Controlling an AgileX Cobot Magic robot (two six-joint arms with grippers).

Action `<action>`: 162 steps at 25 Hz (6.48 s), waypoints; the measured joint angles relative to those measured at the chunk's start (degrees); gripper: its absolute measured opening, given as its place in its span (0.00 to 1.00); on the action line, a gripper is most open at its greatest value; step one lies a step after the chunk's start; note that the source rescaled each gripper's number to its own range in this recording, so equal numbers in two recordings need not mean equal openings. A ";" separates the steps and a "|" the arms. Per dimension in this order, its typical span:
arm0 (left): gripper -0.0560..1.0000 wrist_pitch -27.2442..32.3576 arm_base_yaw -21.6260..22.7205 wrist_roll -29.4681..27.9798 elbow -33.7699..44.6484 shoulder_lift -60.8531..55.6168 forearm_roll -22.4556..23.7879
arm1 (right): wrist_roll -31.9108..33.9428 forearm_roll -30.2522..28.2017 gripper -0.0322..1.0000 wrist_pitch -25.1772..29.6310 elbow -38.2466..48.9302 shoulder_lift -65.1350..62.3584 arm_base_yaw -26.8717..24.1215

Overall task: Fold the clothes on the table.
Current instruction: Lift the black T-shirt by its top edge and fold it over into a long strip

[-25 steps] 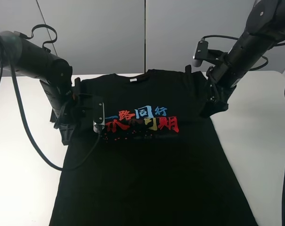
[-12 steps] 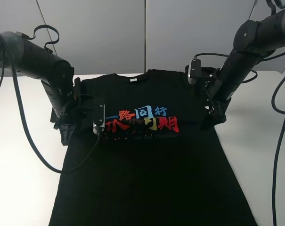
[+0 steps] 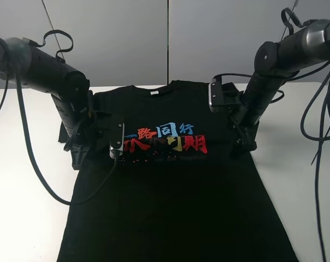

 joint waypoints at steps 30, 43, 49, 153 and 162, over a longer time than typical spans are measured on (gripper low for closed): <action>0.06 -0.49 0.00 0.00 0.00 0.00 -0.55 | 4.07 -1.69 0.44 1.50 -0.57 1.85 0.13; 0.06 -1.16 0.00 0.00 0.00 0.00 -0.87 | 4.82 -1.69 0.61 -2.27 -0.23 -1.08 0.13; 0.05 -1.48 0.00 0.00 0.00 0.00 -1.00 | 4.93 -1.69 0.60 -3.43 -0.23 -0.53 0.13; 0.05 27.91 -0.51 -12.87 -16.71 -19.62 -1.31 | 1.48 -4.18 0.03 17.80 9.57 -32.94 0.26; 0.05 27.03 -0.51 -12.25 -5.65 -25.65 -4.45 | 1.25 2.35 0.03 22.75 15.12 -36.29 0.26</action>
